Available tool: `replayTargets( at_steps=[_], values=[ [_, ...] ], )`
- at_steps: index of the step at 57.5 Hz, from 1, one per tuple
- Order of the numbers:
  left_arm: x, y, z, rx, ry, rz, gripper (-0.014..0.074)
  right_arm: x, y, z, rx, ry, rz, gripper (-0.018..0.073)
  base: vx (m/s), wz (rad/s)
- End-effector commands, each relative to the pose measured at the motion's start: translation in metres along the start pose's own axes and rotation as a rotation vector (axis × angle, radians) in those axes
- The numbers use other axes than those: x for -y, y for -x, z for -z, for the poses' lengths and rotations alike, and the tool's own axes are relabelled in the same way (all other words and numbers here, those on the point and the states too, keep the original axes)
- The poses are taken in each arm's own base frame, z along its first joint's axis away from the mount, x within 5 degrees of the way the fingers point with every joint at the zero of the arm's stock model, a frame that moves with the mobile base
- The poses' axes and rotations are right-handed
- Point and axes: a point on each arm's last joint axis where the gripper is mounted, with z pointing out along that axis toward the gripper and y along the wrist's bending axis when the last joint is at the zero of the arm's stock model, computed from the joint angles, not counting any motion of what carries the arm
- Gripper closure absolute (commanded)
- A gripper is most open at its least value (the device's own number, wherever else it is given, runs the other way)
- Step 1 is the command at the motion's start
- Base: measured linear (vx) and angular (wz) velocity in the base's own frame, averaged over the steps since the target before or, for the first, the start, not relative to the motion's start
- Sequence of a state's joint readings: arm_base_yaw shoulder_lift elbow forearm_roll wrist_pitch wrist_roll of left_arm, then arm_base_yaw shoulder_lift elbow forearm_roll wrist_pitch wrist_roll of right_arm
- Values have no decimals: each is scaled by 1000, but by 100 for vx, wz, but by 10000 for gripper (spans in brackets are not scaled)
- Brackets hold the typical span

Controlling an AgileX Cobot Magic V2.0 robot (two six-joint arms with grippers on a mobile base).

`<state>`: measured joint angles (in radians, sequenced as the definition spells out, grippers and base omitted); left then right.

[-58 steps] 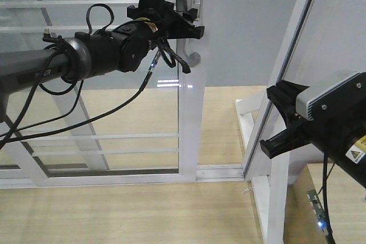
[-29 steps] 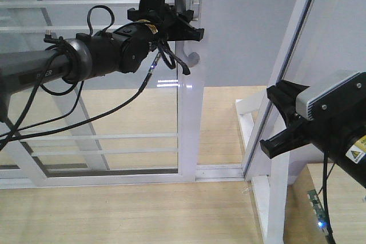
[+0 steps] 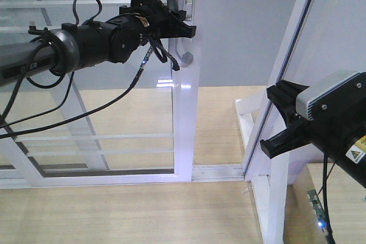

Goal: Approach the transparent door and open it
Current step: 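Slide the door farther open with the left gripper holding the handle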

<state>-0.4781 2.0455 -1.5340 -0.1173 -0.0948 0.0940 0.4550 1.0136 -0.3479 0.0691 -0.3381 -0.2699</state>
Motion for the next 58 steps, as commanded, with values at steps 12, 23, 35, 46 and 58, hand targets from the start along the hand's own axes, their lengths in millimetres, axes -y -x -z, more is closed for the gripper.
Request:
replayTargets(
  at_steps=[12,23,35,46,58],
  values=[
    [-58,53,40,98,114,65,596,5,19,2,128,-36,1,565,0,0],
    [-82,58,52,63,160,44,594,5,19,2,131,-37,0,565,0,0],
    [-106,70,69,93,216,22,594,5,19,2,131,-37,-1,565,0,0],
    [-133,77,85,112,280,36,594,5,19,2,131,-36,-3,565,0,0],
    [-159,81,103,118,343,51,594,5,19,2,131,-36,-3,565,0,0]
  ],
)
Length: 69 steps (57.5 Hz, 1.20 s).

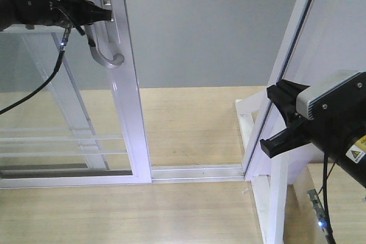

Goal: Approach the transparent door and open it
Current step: 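Slide the door farther open with the left gripper holding the handle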

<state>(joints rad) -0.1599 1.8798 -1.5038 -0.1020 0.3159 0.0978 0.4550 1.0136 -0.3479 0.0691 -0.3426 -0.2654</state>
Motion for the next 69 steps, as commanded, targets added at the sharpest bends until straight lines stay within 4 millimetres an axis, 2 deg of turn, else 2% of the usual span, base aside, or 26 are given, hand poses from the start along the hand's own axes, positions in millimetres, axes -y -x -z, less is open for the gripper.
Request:
replayTargets(
  at_steps=[1,12,23,32,41,56,69],
  values=[
    [-28,59,44,394,89,-8,594,5,19,2,126,-35,1,565,0,0],
    [-48,62,55,398,131,17,594,5,19,2,126,-35,1,565,0,0],
    [-59,63,66,377,154,28,594,5,19,2,125,-35,1,565,0,0],
    [-58,60,76,298,151,8,594,5,19,2,125,-35,1,565,0,0],
    [-53,47,92,222,153,-83,594,5,19,2,125,-35,1,565,0,0],
    [-43,0,142,260,168,-95,594,5,19,2,127,-35,0,565,0,0],
    [-31,-63,193,222,157,-71,594,8,31,18,200,-46,-29,565,0,0]
  ],
)
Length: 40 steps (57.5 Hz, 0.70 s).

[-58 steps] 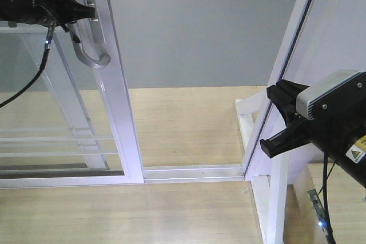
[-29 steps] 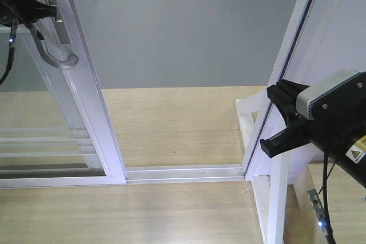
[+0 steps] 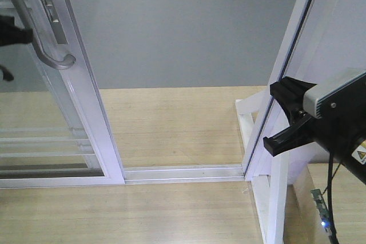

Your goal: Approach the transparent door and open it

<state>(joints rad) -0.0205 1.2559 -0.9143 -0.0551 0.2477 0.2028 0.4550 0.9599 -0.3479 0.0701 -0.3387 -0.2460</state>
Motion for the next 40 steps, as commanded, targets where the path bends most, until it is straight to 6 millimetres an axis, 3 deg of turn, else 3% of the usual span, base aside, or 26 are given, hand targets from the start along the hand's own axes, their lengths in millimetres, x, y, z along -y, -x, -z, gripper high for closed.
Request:
replayTargets(
  at_steps=[1,8,18,29,40],
  values=[
    [1,-1,35,130,19,16,594,6,25,10,163,-37,-12,565,0,0],
    [6,-29,68,162,10,63,594,7,31,30,172,-30,-38,564,0,0],
    [15,-73,108,204,-2,72,594,5,25,59,62,7,-28,564,0,0],
    [29,-117,135,191,-83,101,594,4,25,88,66,17,-33,564,0,0],
    [35,-119,163,331,-142,119,594,4,25,108,112,11,-23,564,0,0]
  ],
)
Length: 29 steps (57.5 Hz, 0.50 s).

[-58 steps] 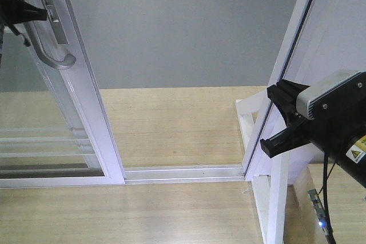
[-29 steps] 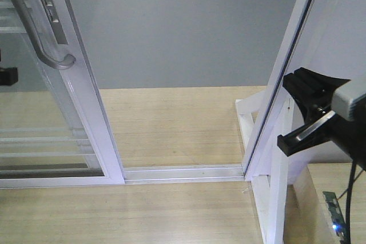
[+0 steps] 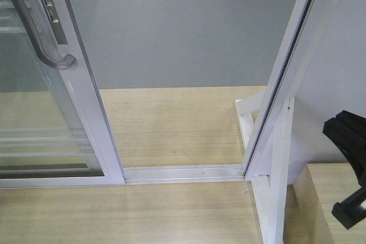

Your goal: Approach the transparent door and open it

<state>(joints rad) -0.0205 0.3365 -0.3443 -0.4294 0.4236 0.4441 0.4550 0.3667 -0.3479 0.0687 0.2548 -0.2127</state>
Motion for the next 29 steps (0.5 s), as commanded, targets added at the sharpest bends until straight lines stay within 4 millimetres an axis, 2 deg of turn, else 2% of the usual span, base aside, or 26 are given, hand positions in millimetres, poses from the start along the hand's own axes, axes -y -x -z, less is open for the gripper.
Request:
replayTargets(
  at_steps=[1,18,29],
  values=[
    [3,14,10,110,-14,39,594,3,15,5,111,-29,16,564,0,0],
    [7,14,11,114,-72,158,594,3,17,5,128,-24,-21,564,0,0],
    [8,14,11,111,-75,161,594,3,17,5,128,-24,-19,564,0,0]
  ],
)
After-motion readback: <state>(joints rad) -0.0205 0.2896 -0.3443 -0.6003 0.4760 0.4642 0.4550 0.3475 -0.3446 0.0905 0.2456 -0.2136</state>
